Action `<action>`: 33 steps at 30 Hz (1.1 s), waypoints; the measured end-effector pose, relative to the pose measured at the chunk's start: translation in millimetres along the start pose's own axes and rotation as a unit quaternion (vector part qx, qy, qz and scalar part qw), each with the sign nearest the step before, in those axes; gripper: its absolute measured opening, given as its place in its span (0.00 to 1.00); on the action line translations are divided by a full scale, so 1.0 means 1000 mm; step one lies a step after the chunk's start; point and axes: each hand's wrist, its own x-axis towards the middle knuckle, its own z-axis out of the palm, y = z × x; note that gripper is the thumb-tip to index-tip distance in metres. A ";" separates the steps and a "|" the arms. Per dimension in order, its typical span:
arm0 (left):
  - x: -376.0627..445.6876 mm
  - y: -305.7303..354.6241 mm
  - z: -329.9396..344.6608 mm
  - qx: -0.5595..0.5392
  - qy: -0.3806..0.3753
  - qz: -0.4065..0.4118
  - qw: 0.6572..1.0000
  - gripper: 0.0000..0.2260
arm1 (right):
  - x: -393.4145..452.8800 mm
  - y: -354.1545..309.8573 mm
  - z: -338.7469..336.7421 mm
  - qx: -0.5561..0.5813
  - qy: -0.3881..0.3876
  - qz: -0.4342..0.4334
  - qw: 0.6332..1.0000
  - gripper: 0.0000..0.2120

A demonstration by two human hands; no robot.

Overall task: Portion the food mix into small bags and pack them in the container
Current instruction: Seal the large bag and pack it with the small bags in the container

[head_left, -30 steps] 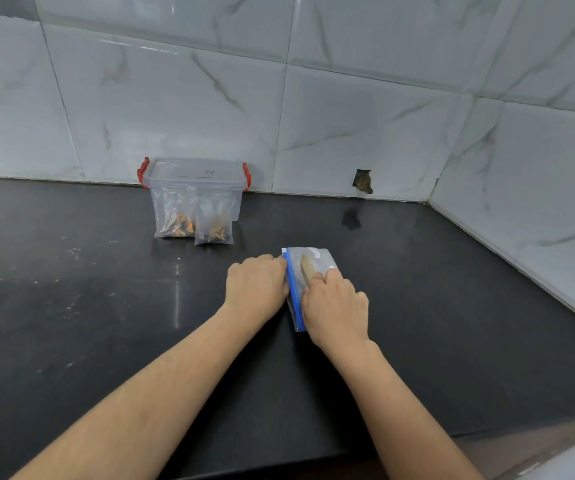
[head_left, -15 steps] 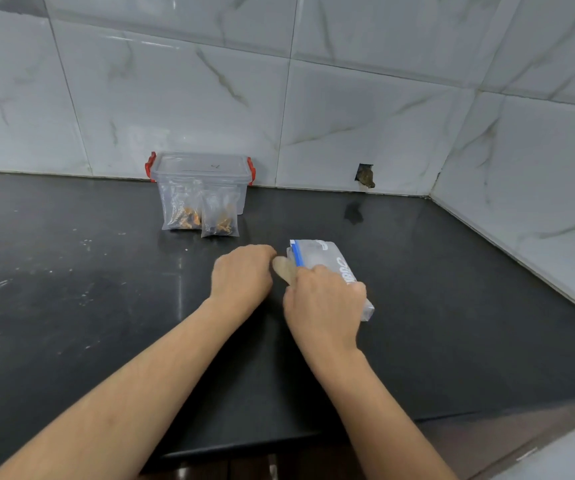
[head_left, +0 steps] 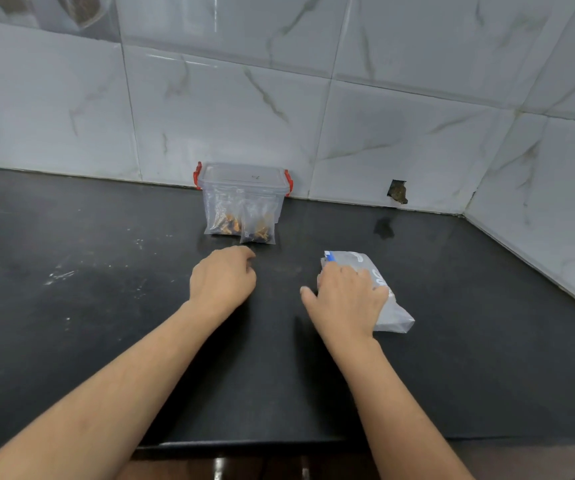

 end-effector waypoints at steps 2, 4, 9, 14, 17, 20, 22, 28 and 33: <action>0.008 -0.012 -0.008 -0.050 0.012 -0.030 0.998 0.17 | 0.022 -0.007 -0.005 0.104 -0.071 0.002 0.992 0.11; 0.021 -0.024 -0.015 -0.115 0.026 -0.060 0.991 0.16 | 0.050 -0.018 0.002 0.231 -0.137 0.019 0.963 0.14; 0.071 -0.045 -0.019 -0.240 0.042 -0.117 0.963 0.17 | 0.109 -0.042 0.037 0.442 -0.247 0.086 0.858 0.26; 0.129 -0.065 -0.001 -0.295 0.043 -0.186 0.936 0.23 | 0.154 -0.055 0.073 0.505 -0.302 0.150 0.795 0.29; 0.148 -0.072 0.013 -0.340 0.044 -0.184 0.921 0.21 | 0.172 -0.064 0.082 0.533 -0.309 0.148 0.774 0.23; 0.161 -0.077 0.025 -0.372 0.070 -0.188 0.906 0.21 | 0.183 -0.079 0.091 0.572 -0.317 0.139 0.744 0.18; 0.162 -0.075 0.030 -0.387 0.086 -0.195 0.897 0.19 | 0.184 -0.085 0.098 0.575 -0.304 0.152 0.744 0.21; 0.143 -0.060 0.029 -0.432 0.062 -0.142 0.888 0.06 | 0.163 -0.075 0.082 0.553 -0.274 0.144 0.773 0.07; 0.109 -0.043 0.011 -0.493 0.027 -0.122 0.861 0.05 | 0.122 -0.045 0.034 0.430 -0.211 0.098 0.872 0.05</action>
